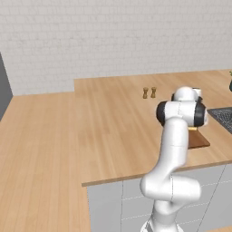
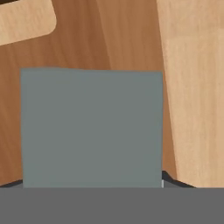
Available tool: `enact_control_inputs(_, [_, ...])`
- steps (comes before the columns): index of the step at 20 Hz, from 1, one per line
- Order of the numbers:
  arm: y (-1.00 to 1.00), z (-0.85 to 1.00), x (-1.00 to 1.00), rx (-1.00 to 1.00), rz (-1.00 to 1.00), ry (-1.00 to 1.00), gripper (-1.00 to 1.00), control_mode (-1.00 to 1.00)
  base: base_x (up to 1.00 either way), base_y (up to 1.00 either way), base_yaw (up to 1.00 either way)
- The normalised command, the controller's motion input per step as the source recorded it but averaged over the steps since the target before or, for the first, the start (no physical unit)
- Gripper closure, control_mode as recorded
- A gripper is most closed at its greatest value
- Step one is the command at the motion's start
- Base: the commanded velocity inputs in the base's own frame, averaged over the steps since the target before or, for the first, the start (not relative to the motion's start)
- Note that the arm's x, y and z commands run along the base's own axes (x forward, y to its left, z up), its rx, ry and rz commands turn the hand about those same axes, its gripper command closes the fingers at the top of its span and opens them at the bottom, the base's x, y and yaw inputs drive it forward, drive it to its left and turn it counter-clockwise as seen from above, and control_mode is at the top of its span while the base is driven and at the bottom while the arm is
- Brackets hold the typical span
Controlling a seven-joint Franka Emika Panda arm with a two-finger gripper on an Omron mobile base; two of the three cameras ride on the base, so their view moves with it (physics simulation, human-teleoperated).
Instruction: Pick up the sponge from the counter and clean the cutting board by briefly scrubbing or pressing down on the cutting board. Once finished, release the sponge.
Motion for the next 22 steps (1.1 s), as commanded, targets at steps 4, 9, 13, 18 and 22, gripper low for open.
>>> enact_control_inputs(4, [0.0,-0.21,-1.0,0.0,0.0,0.0,1.0,-1.0,0.0,0.0,0.0])
enact_control_inputs(9, [0.07,-0.11,-1.0,0.0,0.01,0.0,1.0,-1.0,0.0,0.0,0.0])
enact_control_inputs(13, [0.26,-0.13,-0.97,0.0,0.02,0.0,1.0,-1.0,0.0,0.0,0.0])
enact_control_inputs(18, [0.39,-0.04,-0.77,0.0,0.03,0.0,1.0,-1.0,0.0,0.0,0.0])
enact_control_inputs(22, [0.53,0.06,0.12,0.0,0.06,0.0,1.0,-1.0,0.0,0.0,0.0])
